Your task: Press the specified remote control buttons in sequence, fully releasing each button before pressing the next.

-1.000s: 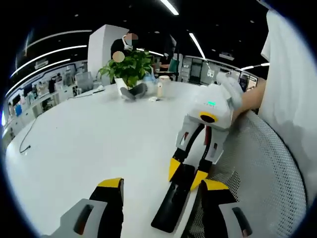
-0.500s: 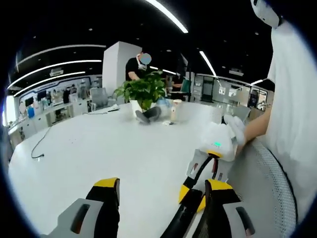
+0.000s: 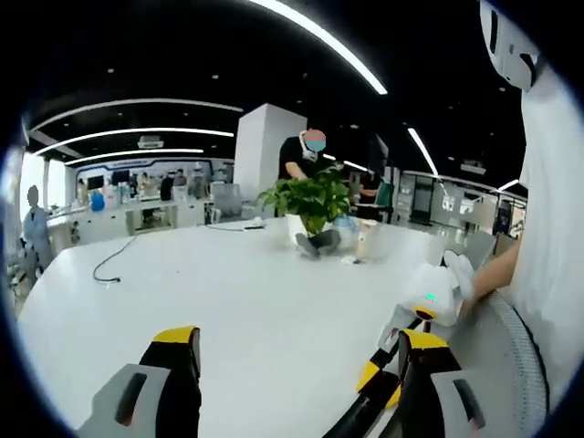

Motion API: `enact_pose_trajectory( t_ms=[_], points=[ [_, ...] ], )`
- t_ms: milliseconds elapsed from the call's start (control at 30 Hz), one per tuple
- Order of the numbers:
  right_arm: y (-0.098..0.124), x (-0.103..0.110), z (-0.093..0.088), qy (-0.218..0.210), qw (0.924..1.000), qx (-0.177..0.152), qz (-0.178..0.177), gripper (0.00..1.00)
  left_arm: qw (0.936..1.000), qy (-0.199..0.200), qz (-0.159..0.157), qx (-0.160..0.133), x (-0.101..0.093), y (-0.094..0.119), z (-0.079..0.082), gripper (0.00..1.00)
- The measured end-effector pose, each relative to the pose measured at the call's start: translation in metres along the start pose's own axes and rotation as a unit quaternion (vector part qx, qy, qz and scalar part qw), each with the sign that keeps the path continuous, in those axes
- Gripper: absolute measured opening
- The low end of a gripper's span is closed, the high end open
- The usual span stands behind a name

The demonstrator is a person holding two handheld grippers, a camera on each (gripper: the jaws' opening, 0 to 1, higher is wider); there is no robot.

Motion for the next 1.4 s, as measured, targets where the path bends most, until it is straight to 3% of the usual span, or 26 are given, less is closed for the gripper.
enact_pose_trajectory(
  t_ms=[100, 267, 333, 467, 600, 667, 900, 967, 1033, 1100, 1400],
  points=[
    [0.000, 0.000, 0.000, 0.000, 1.0000, 0.000, 0.000, 0.22, 0.9997, -0.003, 0.023, -0.011, 0.006, 0.005, 0.003, 1.00],
    [0.000, 0.001, 0.000, 0.002, 1.0000, -0.002, 0.000, 0.22, 0.9982, 0.003, 0.049, -0.035, 0.013, 0.015, 0.010, 1.00],
    [0.000, 0.001, 0.000, 0.003, 1.0000, -0.002, 0.000, 0.22, 0.9959, 0.020, 0.064, -0.061, 0.016, 0.019, 0.016, 1.00],
    [0.000, 0.001, 0.000, 0.004, 1.0000, -0.003, -0.001, 0.22, 0.9829, 0.058, 0.094, -0.147, 0.025, 0.034, 0.036, 1.00],
    [0.000, 0.000, 0.000, 0.006, 1.0000, -0.004, -0.001, 0.22, 0.9606, 0.090, 0.124, -0.232, 0.039, 0.055, 0.054, 1.00],
    [0.000, 0.000, 0.000, 0.006, 1.0000, -0.006, -0.001, 0.22, 0.9535, 0.092, 0.145, -0.247, 0.046, 0.066, 0.056, 1.00],
    [0.000, 0.000, 0.000, 0.005, 0.9999, -0.009, -0.002, 0.22, 0.9415, 0.103, 0.197, -0.253, 0.059, 0.086, 0.049, 1.00],
    [0.000, 0.000, 0.000, 0.004, 0.9999, -0.010, -0.002, 0.22, 0.9422, 0.095, 0.199, -0.253, 0.058, 0.086, 0.049, 1.00],
    [0.000, 0.000, 0.000, 0.003, 0.9999, -0.011, -0.002, 0.22, 0.9527, 0.056, 0.190, -0.231, 0.054, 0.082, 0.048, 1.00],
    [0.000, 0.000, 0.000, 0.003, 0.9999, -0.012, -0.002, 0.22, 0.9588, 0.043, 0.179, -0.216, 0.050, 0.076, 0.046, 1.00],
    [0.001, 0.000, 0.000, 0.002, 0.9999, -0.015, -0.003, 0.22, 0.9696, 0.017, 0.161, -0.184, 0.053, 0.063, 0.033, 1.00]
  ],
)
Point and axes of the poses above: the point that each gripper's makers call its tool centre point, and the gripper's own axes: y roughly backward along the fingers, x roughly to its left, z roughly out of its top, the point moved 4 cm from there along y, roughly backward along the fingers, and after that the axes turned 4 degrees about -x, right-handed, at the moved point
